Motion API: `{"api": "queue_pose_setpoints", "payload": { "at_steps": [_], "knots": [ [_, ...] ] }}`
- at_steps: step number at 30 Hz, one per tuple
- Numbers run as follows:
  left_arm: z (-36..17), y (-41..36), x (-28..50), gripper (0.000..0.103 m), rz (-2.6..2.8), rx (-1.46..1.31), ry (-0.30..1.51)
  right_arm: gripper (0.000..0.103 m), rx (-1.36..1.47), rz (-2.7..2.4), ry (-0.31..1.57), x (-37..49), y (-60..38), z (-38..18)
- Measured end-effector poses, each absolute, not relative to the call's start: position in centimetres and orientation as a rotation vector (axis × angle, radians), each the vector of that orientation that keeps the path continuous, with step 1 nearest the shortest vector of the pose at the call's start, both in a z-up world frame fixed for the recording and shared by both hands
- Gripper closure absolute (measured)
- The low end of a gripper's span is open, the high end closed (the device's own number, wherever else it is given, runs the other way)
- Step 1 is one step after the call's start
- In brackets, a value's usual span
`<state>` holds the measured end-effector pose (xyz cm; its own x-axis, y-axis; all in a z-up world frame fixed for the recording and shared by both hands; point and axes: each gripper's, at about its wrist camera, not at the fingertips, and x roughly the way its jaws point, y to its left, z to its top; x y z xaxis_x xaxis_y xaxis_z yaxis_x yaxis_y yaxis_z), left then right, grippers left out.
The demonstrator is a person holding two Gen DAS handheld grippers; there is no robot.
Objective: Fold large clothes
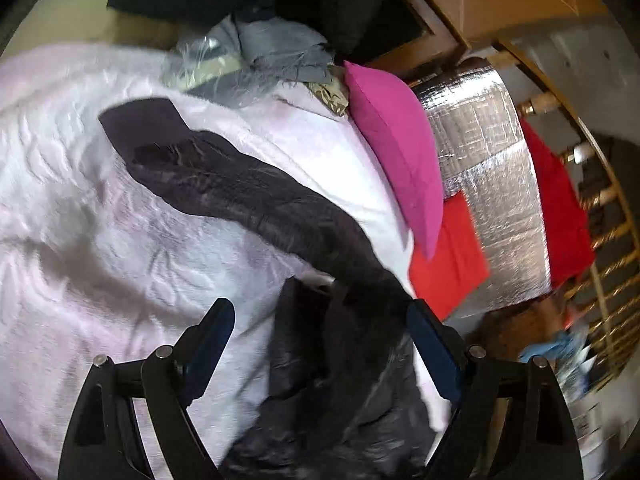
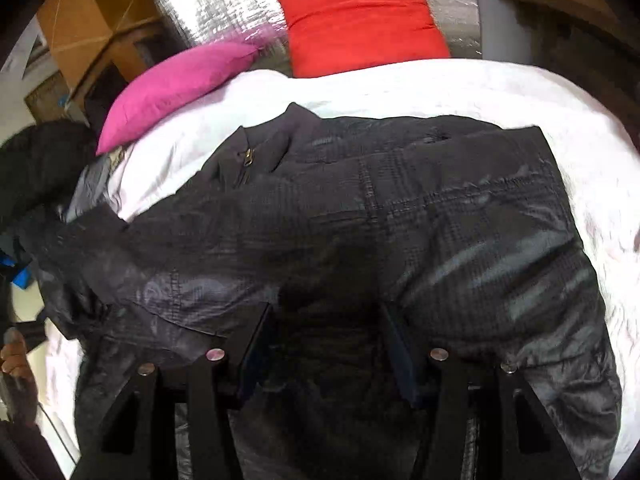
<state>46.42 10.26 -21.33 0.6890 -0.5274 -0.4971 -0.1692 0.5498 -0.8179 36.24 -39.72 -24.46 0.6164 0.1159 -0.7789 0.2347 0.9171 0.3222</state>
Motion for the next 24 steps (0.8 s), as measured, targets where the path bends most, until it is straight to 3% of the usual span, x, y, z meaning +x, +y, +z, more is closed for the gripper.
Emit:
{"api": "queue_pose_setpoints", "payload": {
  "at_steps": [9, 10, 12, 15, 24],
  "knots": [
    [-20.9, 9.1, 48.9, 0.016, -0.345, -1.164, 0.768, 0.044, 0.321, -0.071, 0.921, 35.8, -38.4, -24.7],
    [-20.5, 8.9, 48.8, 0.020, -0.334, -1.139, 0.760, 0.044, 0.320, -0.070, 0.919, 35.8, -38.4, -24.8],
    [-19.4, 7.7, 48.8, 0.071, -0.309, -1.028, 0.750, 0.044, 0.324, -0.067, 0.915, 35.6, -38.5, -24.9],
    [-17.6, 5.5, 48.7, 0.091, -0.239, -0.824, 0.730, 0.044, 0.344, -0.058, 0.908, 35.2, -38.8, -24.8],
    [-13.4, -9.8, 44.6, 0.093, -0.427, -0.234, 0.686, 0.044, 0.600, -0.018, 0.825, 33.4, -43.1, -23.6]
  ]
}}
